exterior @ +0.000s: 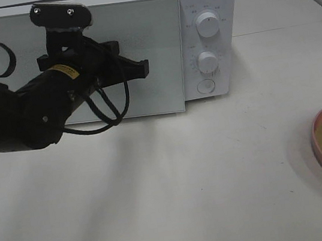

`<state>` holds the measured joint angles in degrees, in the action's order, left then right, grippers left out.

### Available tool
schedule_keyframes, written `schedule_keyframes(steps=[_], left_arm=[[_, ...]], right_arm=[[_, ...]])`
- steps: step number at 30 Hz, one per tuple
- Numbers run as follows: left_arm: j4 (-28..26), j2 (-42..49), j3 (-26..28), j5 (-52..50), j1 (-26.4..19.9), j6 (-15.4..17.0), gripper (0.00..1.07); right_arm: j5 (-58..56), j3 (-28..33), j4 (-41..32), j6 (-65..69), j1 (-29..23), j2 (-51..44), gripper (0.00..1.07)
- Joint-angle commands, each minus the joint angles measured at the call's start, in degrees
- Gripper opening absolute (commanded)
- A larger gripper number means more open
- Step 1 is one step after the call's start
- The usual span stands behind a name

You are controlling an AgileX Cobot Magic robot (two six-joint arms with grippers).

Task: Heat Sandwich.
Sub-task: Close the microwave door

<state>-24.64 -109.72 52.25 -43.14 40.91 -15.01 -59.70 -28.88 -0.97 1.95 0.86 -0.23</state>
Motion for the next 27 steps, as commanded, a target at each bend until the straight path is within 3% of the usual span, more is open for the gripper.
schedule_keyframes(steps=[1,5,9,19,27], left_arm=[[-2.4,-0.6,2.1,0.8,0.1,-2.2,0.00],[-6.5,-2.5,5.9,2.8,0.1,-6.3,0.00],[-6.8,-4.0,8.5,4.1,0.0,-8.0,0.00],[-7.2,-5.0,13.3,9.0,-4.4,-8.1,0.00],[-6.6,-2.3,10.8,14.0,-2.9,-8.1,0.00]], right_arm=[[0.2,0.1,0.1,-0.3,0.4,-1.5,0.75],[0.2,0.1,0.1,-0.3,0.4,-1.5,0.75],[0.2,0.1,0.1,-0.3,0.4,-1.5,0.75],[0.2,0.1,0.1,-0.3,0.4,-1.5,0.75],[0.2,0.1,0.1,-0.3,0.4,-1.5,0.75]])
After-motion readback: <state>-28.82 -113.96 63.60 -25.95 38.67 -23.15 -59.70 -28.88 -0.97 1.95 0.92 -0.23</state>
